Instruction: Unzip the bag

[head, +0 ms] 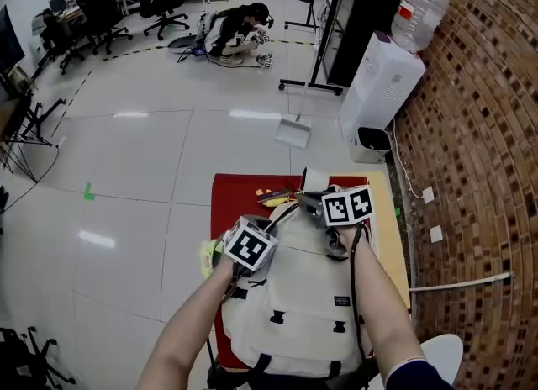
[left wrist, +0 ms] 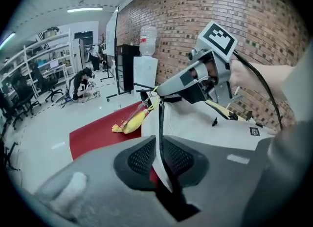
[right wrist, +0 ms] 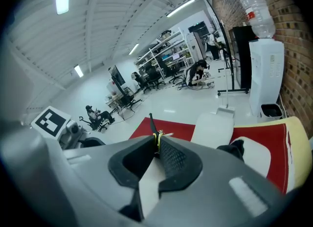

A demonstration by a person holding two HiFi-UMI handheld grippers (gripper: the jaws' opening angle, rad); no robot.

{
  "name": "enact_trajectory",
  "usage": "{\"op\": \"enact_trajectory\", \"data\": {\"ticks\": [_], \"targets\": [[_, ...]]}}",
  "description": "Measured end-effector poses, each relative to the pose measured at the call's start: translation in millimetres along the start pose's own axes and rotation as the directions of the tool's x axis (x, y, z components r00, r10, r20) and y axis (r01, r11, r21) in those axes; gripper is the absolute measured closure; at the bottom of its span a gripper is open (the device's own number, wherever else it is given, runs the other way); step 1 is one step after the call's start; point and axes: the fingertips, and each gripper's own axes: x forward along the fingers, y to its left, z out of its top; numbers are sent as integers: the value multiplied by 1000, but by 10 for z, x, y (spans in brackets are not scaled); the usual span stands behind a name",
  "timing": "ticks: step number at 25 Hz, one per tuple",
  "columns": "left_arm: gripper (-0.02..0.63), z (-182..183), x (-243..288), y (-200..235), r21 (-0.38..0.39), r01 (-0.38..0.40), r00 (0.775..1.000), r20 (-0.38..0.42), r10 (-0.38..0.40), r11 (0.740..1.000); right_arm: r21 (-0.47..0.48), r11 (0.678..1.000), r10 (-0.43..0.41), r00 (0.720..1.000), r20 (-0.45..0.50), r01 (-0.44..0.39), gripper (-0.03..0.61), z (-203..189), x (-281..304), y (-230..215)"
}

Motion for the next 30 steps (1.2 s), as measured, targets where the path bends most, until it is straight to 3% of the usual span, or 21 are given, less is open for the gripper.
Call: {"op": "enact_trajectory", "data": {"ticks": [9,13,24,30], "targets": [[572,120,-164,-5,-13,-9,999,48,9,1000,46,997,-65,995,71,62,549,145,-238,-206],[572,74,-214,7,-58,11,998,70,-7,998,43,994,-99,992,73,96,549,162,-403,-337],[574,-43,-287,60,-79,28,998,62,-24,996,248,948,-227,969,99,197,557,-457,-969,-960],[574,-83,-279,93,-81,20,999,36,-17,997,302,920,-298,947,118,251,558,-723,-1396,-1237]]}}
